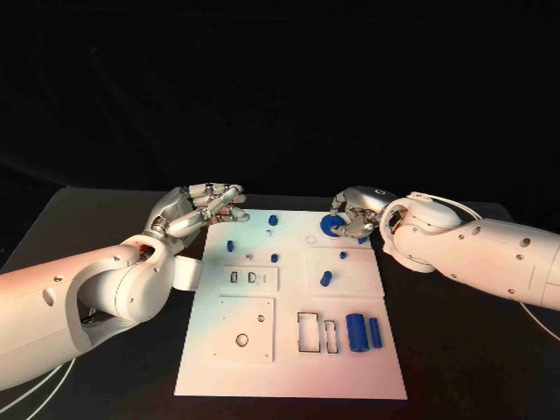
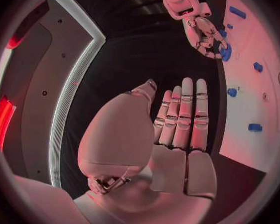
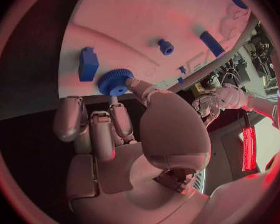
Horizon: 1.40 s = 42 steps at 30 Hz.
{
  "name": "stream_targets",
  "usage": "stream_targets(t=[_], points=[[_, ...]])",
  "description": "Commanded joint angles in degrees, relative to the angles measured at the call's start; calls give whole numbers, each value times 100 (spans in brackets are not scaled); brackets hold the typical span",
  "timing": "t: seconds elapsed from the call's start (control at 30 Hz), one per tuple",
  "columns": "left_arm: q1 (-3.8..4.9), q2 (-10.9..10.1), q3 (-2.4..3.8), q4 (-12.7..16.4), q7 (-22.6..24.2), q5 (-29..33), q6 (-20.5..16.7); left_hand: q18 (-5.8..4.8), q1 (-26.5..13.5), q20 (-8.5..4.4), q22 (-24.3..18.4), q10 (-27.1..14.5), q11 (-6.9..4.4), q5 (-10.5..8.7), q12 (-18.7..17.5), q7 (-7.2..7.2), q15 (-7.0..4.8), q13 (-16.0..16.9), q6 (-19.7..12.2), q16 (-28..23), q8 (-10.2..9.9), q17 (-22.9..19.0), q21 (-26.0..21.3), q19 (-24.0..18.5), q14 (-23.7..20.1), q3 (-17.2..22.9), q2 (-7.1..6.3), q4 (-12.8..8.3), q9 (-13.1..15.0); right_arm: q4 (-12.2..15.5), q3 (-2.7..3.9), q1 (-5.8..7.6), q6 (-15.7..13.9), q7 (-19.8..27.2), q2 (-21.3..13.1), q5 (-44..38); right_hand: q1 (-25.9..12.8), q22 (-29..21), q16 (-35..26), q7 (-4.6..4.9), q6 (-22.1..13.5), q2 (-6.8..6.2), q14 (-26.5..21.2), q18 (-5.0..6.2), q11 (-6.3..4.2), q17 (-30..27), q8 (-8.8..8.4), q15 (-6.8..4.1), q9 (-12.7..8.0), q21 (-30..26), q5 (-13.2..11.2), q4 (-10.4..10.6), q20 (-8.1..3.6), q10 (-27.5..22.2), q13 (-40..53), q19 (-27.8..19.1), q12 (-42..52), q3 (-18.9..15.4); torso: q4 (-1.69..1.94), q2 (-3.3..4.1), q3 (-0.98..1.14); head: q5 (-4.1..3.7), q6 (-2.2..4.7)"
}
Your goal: Assemble the parts on the task board
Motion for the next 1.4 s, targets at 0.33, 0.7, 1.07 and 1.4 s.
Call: stream_targets(t=[0.33,0.7,1.07,1.4], points=[[6,32,5,-15,-5,11,52,74,-3,17,-8,-12,22,26,-24,116,-7,8,-45,29,-39,14,-27,-14,-43,57,38,-5,8,195,-22,-31,-659,-109,-12,-624,-33,156,51,-32,148,-4,427,-84,-33,728,52,-7,-14,133,9,-25,-38,80,73,70,62,107,9,-11,-10,4,45],[6,55,5,-51,3,12,17,74,0,17,-9,-11,22,26,-26,115,-8,9,-45,30,-39,19,-26,-13,-44,67,43,-7,9,832,-18,9,-937,-364,-17,-1364,-103,279,62,-49,202,-60,435,-109,-49,755,24,-22,-47,219,0,-22,-53,108,89,144,68,157,16,-9,-11,-1,86],[7,85,5,-46,14,17,2,75,4,17,-9,-9,20,26,-27,114,-9,9,-44,32,-39,23,-25,-12,-44,78,47,-11,10,973,-20,20,-924,-425,431,-1542,-135,291,61,-52,216,-71,434,-111,-52,752,3,-26,-62,226,-22,-12,-58,123,100,151,72,177,9,3,-14,56,99],[9,103,5,-40,15,19,6,75,4,17,-9,-9,20,26,-27,114,-9,9,-44,32,-39,23,-25,-12,-44,78,47,-11,10,560,-41,-17,-879,-352,936,-1540,-153,288,60,-50,217,-73,433,-110,-52,747,-11,-27,-71,224,-28,-3,-60,124,99,149,69,186,28,21,-15,58,106]])
